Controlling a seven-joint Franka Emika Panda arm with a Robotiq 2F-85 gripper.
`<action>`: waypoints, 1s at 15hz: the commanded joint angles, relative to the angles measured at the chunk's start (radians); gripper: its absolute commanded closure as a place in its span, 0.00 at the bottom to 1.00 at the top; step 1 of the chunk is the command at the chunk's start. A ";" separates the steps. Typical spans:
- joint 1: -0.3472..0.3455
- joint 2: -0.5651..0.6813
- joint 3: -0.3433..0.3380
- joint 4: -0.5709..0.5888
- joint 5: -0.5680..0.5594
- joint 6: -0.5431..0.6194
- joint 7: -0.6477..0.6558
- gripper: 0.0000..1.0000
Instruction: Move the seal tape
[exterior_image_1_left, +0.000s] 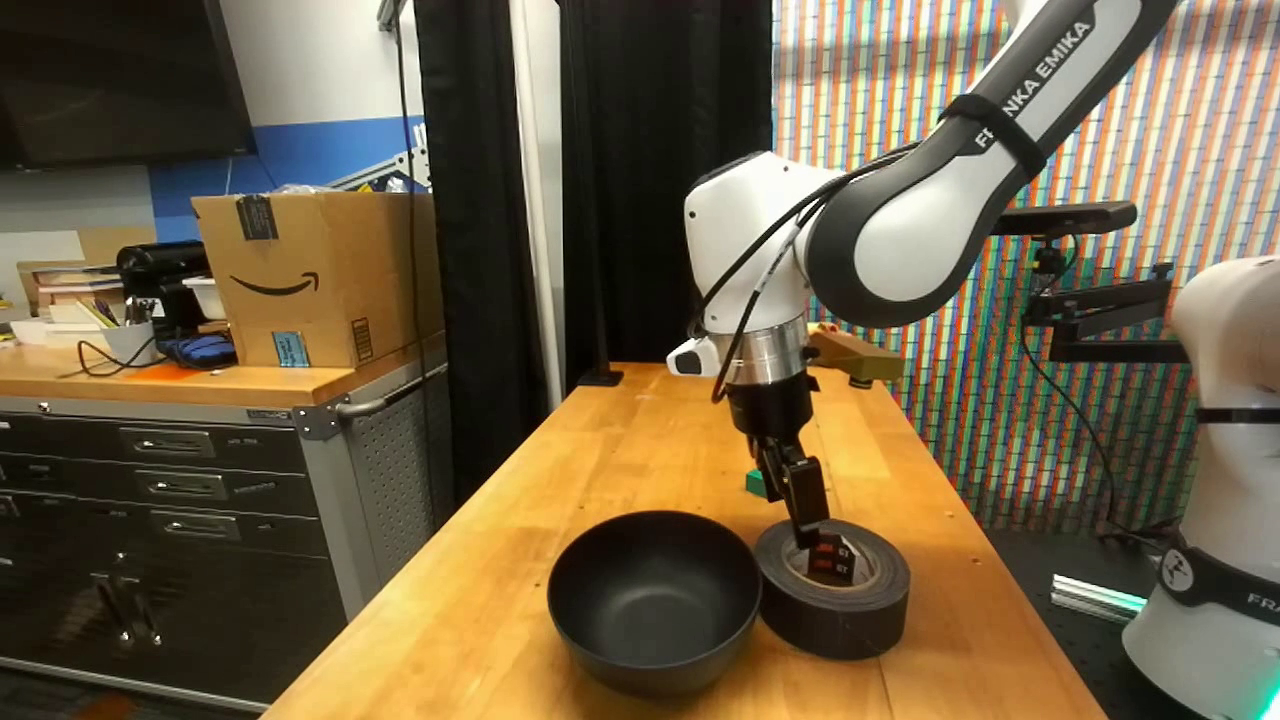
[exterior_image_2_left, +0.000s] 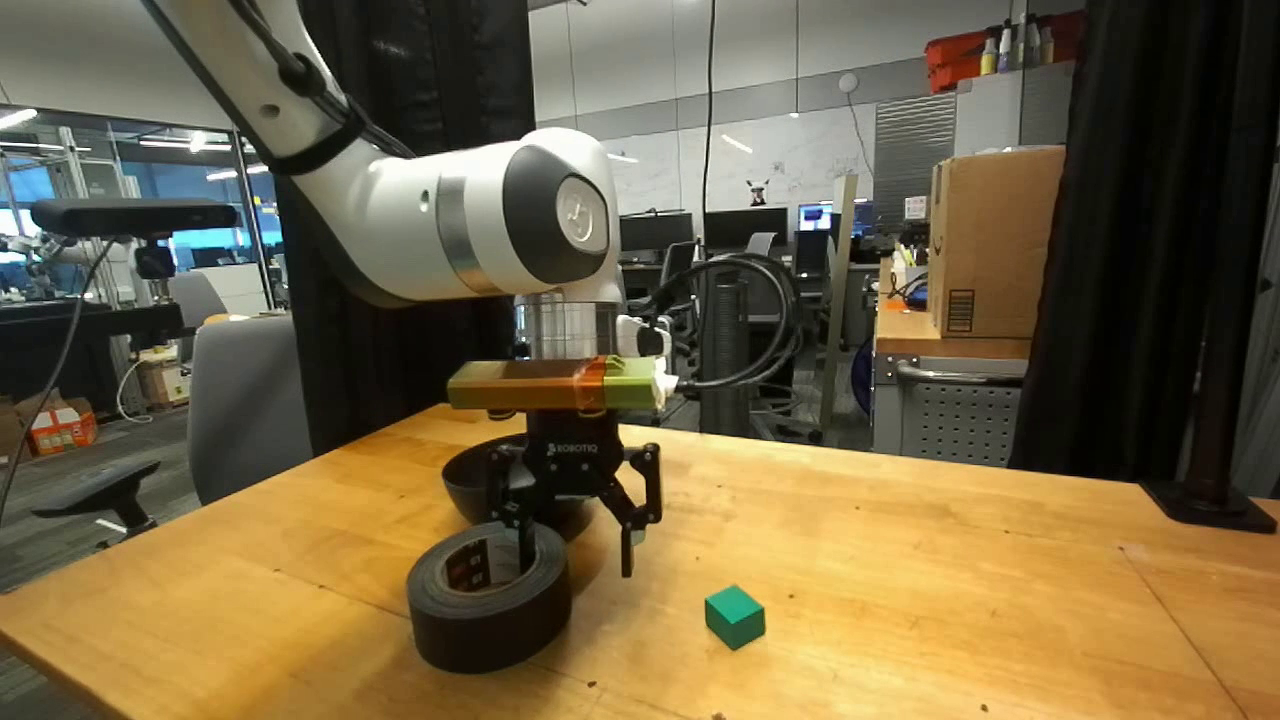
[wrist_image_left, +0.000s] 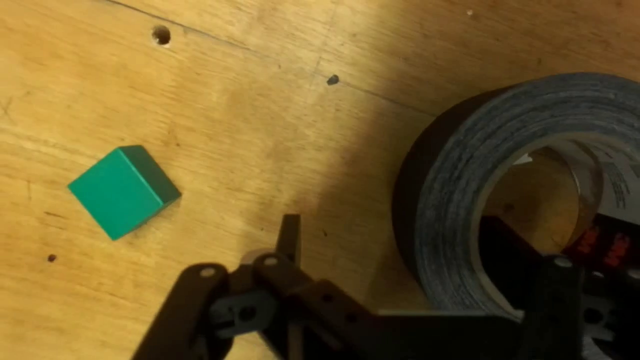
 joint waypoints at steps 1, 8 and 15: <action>-0.017 -0.022 -0.012 -0.022 0.006 0.027 -0.042 0.43; -0.027 -0.031 -0.022 -0.036 -0.009 0.024 -0.069 0.93; -0.034 -0.078 -0.020 -0.023 -0.076 -0.014 -0.063 0.92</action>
